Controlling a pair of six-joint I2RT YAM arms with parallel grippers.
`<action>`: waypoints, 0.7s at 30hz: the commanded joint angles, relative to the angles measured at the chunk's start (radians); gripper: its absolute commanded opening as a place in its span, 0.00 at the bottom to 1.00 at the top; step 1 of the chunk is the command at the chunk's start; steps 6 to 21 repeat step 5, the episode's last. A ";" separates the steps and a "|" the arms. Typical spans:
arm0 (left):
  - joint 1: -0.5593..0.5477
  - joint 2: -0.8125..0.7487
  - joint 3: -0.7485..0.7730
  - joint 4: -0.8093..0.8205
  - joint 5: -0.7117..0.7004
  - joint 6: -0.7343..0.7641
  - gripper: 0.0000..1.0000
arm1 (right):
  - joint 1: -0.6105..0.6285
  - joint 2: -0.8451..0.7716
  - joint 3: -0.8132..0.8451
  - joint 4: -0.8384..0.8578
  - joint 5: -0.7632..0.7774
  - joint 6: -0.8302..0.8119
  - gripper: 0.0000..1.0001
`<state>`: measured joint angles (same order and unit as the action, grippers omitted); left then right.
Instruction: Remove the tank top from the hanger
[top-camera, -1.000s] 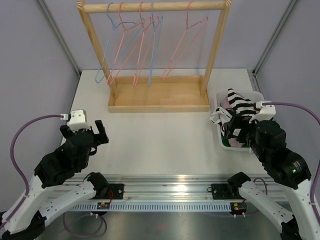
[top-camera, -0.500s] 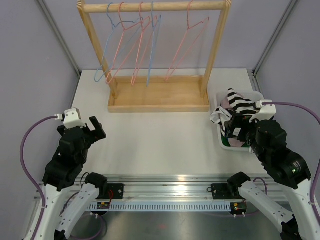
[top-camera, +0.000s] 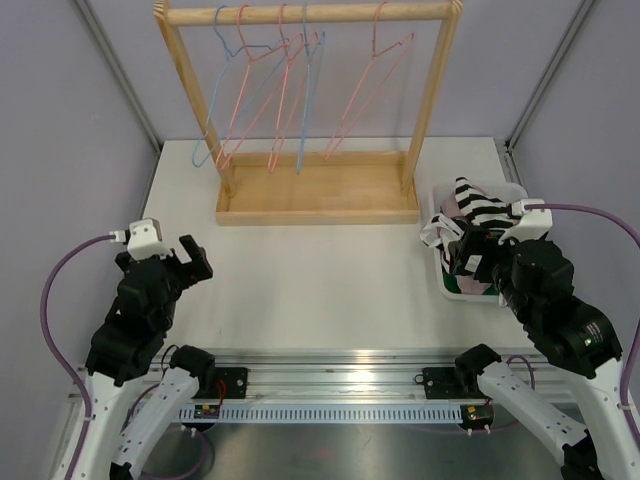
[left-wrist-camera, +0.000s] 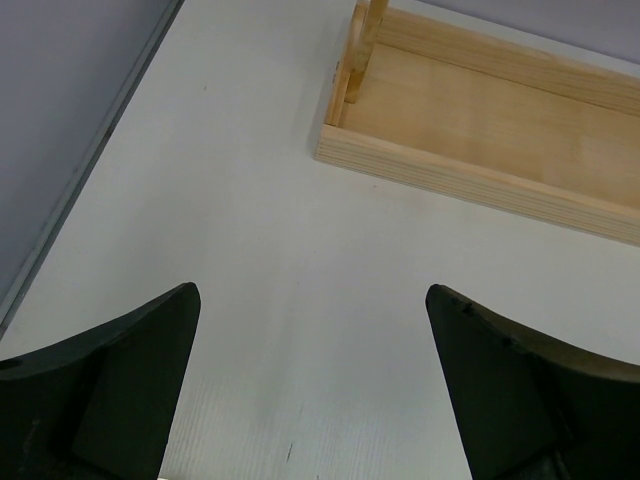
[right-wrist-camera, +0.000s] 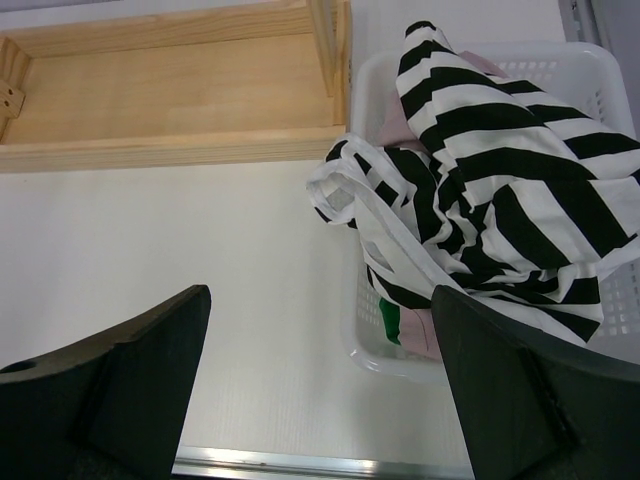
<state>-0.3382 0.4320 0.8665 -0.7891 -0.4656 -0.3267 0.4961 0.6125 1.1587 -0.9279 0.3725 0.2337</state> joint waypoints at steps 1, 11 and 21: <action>0.005 0.022 -0.006 0.053 0.025 0.021 0.99 | -0.001 0.010 -0.002 0.054 -0.004 -0.002 1.00; 0.005 0.025 -0.008 0.053 0.031 0.025 0.99 | -0.001 0.015 -0.007 0.058 0.000 -0.002 1.00; 0.005 0.025 -0.008 0.053 0.031 0.025 0.99 | -0.001 0.015 -0.007 0.058 0.000 -0.002 1.00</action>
